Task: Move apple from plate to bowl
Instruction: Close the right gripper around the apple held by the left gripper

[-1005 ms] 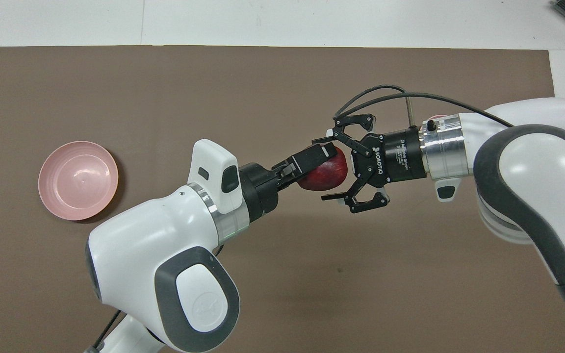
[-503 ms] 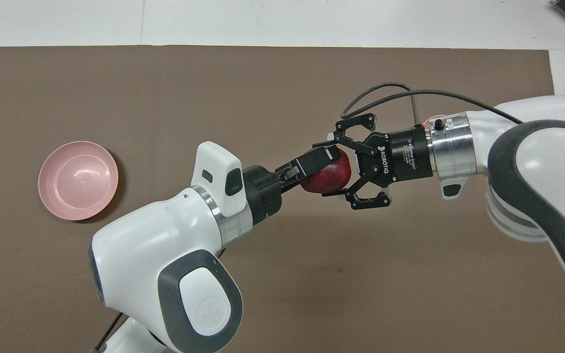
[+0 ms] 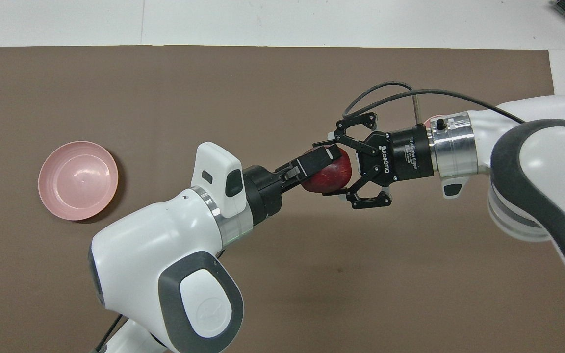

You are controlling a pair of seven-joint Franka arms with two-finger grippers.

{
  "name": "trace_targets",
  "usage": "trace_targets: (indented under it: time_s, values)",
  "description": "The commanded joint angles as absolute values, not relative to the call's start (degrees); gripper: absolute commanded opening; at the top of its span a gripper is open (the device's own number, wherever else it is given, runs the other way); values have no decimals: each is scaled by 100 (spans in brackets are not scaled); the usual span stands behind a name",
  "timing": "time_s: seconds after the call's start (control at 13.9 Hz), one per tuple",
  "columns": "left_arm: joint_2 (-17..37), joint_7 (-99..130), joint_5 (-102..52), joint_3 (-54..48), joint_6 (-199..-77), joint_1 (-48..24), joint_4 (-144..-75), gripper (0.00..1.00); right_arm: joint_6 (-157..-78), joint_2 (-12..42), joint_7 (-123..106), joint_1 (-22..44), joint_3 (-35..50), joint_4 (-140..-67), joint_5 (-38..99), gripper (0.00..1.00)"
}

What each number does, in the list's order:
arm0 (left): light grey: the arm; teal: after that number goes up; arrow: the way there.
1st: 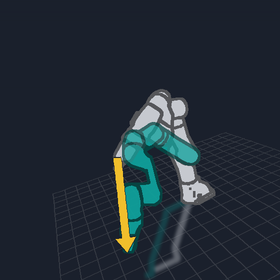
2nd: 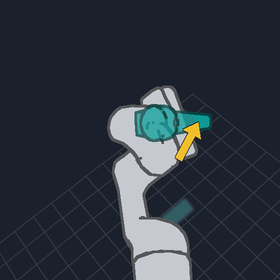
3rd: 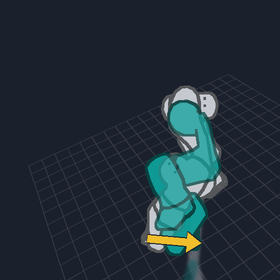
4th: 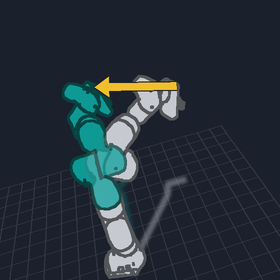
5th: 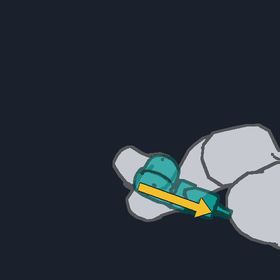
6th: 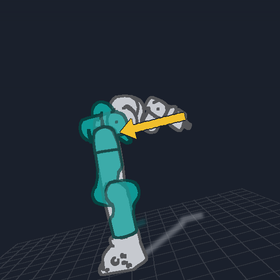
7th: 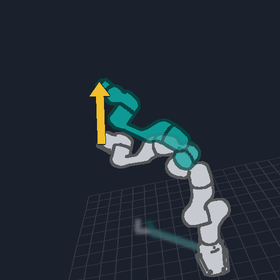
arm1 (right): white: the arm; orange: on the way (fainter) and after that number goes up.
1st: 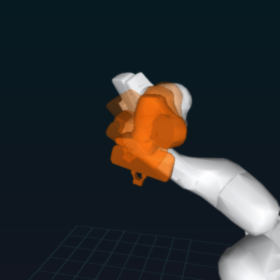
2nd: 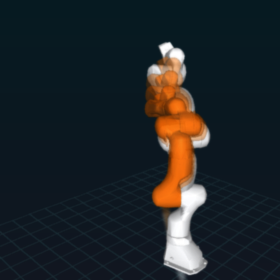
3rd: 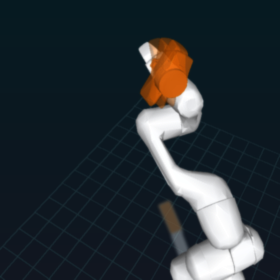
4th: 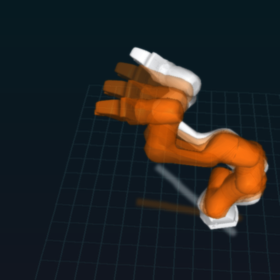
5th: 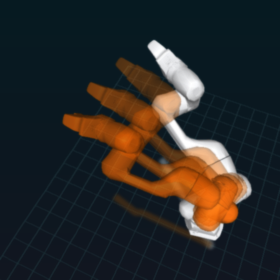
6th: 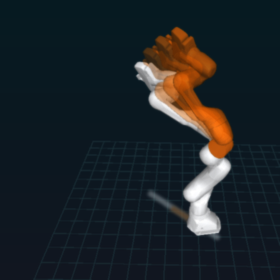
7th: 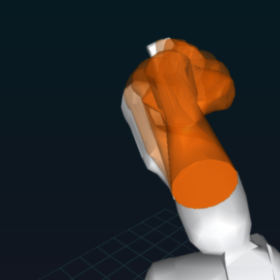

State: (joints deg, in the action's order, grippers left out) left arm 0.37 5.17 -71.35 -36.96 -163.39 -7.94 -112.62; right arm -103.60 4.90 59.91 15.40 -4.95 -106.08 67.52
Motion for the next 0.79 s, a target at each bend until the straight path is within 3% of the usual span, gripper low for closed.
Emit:
trace_targets:
  time_s: [0.0,0.14,0.43,0.72]
  values:
    - [0,457,-7269,-3770,-16444,-835,-11180,71,-10239,457,5801,1459,-466,-10591,6943,0]
    - [17,475,-7260,-3771,-16444,-835,-11145,100,-10239,457,5792,1459,-475,-10582,6873,0]
    - [9,457,-7251,-3771,-16427,-826,-11136,100,-10265,457,5670,1433,-501,-10582,6820,0]
    - [-26,457,-7242,-3753,-16321,-756,-11223,100,-10345,518,5187,1249,-510,-10538,5847,0]
